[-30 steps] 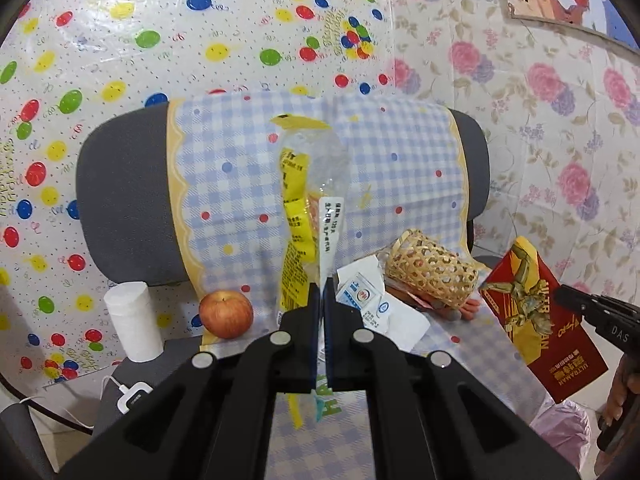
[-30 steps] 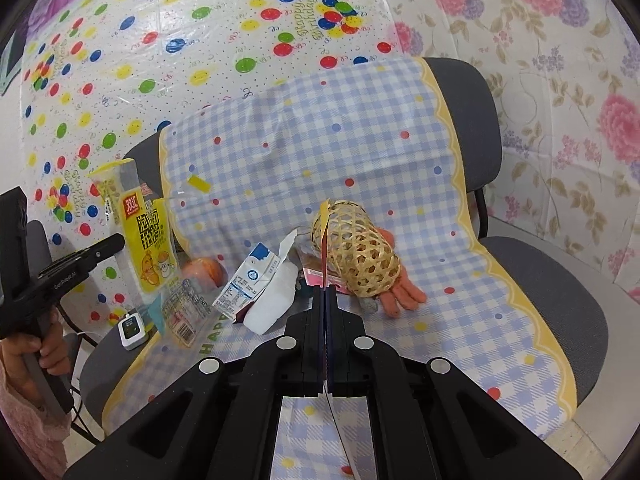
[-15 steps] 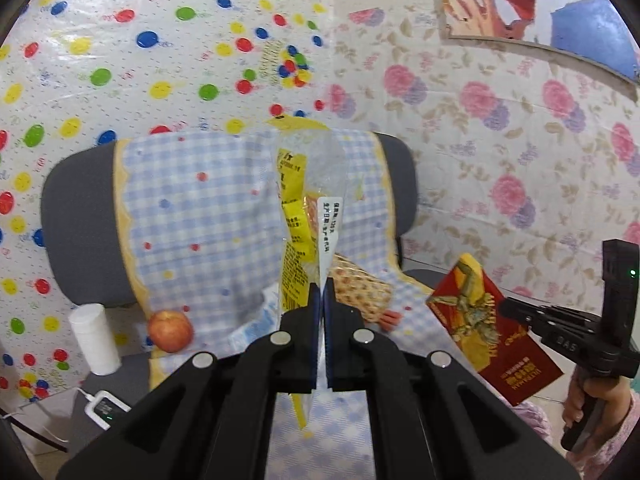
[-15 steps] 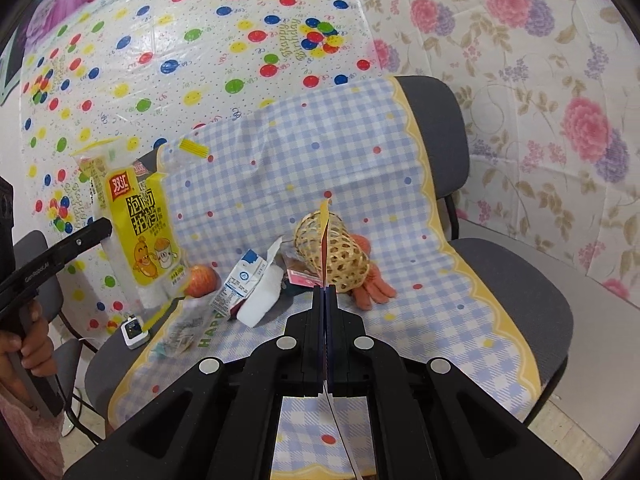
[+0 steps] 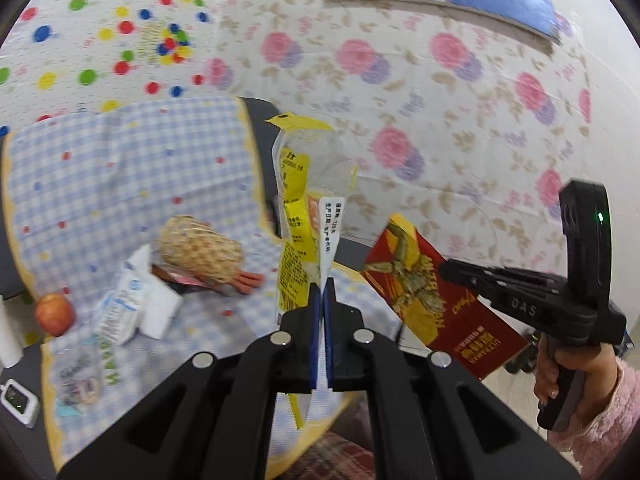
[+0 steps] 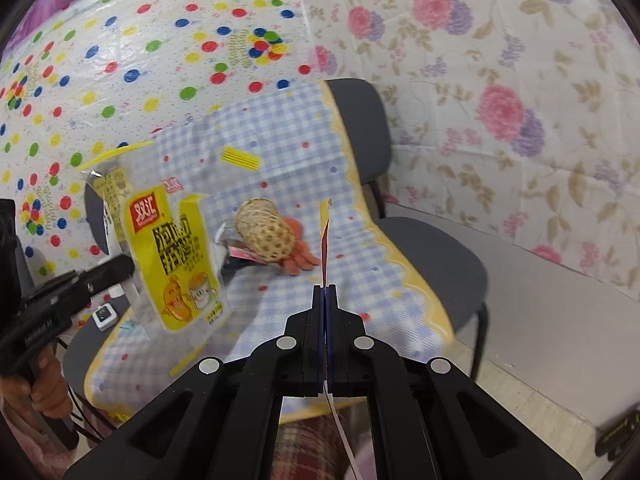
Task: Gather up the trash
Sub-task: 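Carry both items over the pink trash bin and open both grippers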
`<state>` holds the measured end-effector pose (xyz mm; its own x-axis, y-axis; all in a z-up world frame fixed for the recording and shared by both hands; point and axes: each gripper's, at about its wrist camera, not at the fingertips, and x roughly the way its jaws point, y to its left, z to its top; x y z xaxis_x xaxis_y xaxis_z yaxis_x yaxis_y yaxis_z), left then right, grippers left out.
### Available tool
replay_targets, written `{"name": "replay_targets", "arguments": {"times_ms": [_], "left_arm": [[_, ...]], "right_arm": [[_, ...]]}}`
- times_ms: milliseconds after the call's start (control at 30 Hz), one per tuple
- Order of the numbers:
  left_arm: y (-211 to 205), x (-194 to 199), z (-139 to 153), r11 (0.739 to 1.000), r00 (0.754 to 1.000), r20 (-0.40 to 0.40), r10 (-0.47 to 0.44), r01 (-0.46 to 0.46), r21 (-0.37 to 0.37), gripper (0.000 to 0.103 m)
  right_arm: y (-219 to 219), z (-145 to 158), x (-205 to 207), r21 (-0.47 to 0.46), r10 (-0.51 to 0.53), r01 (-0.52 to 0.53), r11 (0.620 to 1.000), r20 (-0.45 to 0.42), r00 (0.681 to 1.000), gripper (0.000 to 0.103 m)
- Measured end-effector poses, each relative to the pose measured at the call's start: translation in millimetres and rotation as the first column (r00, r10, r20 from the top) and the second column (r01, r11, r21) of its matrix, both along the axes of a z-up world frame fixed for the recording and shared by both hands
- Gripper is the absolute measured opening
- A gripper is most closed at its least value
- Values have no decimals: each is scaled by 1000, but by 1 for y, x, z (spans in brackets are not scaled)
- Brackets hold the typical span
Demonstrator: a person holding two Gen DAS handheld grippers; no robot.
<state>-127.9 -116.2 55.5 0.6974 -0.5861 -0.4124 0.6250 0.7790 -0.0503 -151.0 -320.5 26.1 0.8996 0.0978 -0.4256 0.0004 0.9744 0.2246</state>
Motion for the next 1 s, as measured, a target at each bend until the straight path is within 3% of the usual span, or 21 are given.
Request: {"name": "replay_targets", "arguments": {"times_ms": [367, 900, 1000], "left_arm": [[-80, -29, -41, 974, 973, -50, -227, 227, -13, 0], [-139, -19, -100, 955, 945, -182, -272, 288, 69, 0], [-150, -14, -106, 953, 944, -193, -269, 289, 86, 0]], "right_arm": [[-48, -39, -54, -20, -172, 171, 985, -102, 980, 1], [-91, -100, -50, 73, -272, 293, 953, -213, 938, 2], [-98, -107, -45, 87, -273, 299, 950, -224, 935, 6]]}}
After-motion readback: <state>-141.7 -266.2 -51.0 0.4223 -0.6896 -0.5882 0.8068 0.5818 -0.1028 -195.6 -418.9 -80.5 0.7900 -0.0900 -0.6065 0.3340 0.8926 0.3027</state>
